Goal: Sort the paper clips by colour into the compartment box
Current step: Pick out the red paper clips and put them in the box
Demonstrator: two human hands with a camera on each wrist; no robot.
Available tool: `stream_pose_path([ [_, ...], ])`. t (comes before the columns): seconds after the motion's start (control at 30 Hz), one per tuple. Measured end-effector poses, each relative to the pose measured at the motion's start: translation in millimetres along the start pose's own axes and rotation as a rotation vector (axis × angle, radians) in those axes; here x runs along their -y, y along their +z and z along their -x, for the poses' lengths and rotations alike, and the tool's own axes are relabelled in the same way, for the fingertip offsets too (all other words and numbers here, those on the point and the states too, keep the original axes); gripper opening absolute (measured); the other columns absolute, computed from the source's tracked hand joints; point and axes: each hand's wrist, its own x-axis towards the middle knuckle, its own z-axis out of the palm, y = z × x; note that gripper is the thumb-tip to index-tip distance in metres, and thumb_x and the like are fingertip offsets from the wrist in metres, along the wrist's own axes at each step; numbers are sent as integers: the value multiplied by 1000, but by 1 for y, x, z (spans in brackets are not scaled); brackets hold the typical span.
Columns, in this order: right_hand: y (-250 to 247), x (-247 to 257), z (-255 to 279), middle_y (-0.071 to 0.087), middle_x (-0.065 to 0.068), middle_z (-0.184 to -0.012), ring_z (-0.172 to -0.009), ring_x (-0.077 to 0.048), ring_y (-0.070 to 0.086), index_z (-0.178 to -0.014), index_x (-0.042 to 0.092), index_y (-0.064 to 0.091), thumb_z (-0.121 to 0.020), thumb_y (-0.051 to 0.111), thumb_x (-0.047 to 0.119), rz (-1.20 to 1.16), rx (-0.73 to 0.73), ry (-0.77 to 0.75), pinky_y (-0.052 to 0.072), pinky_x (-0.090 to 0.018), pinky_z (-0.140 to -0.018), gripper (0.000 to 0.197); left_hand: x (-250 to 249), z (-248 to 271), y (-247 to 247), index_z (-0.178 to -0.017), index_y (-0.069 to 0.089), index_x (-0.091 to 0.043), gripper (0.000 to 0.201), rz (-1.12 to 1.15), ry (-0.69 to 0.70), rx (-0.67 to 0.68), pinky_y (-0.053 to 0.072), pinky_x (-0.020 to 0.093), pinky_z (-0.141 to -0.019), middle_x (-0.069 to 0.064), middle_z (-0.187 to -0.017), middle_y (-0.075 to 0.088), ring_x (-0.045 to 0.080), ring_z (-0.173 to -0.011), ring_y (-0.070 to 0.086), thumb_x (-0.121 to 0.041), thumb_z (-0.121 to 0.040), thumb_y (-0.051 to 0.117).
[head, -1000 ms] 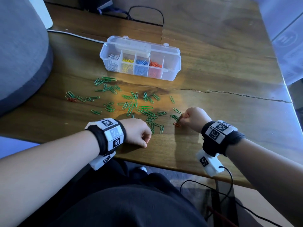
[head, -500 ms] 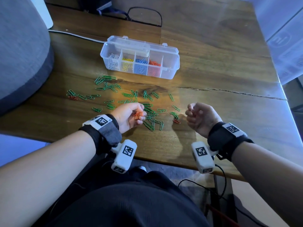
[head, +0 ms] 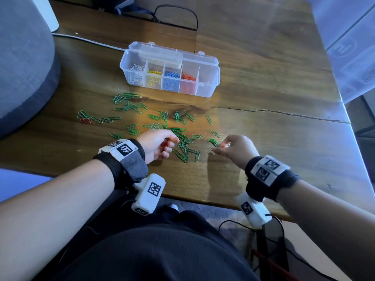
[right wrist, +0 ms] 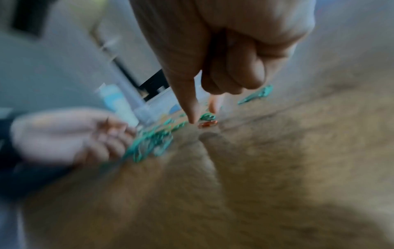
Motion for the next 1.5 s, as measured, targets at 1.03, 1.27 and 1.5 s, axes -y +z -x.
stream_pose_path([
  [1.03, -61, 167, -154, 33, -3, -54, -51, -17, 35, -74, 7, 43, -97, 41, 10, -892, 217, 264, 44, -29, -58, 23, -189, -74, 3, -117, 51, -2, 58, 20, 153, -54, 47, 32, -87, 10, -84, 47, 22, -81, 52, -53, -95, 35],
  [1.27, -79, 155, -123, 52, -10, -83, -72, -24, 55, -96, 2, 55, -93, 44, 4, -874, 102, 143, 52, -34, -66, 11, -182, -62, -25, -97, 55, -16, 19, -91, 261, -13, 43, 30, -86, 3, -103, 52, 15, -88, 53, -34, -95, 48],
  [1.5, -62, 66, -72, 51, -16, -122, -87, -25, 58, -128, 12, 46, -84, 62, 18, 302, 210, 88, 54, -37, -73, 48, -115, -28, -69, -111, 61, -13, 24, -870, 356, -214, 42, 28, -78, 6, -107, 58, 22, -97, 54, -13, -87, 61],
])
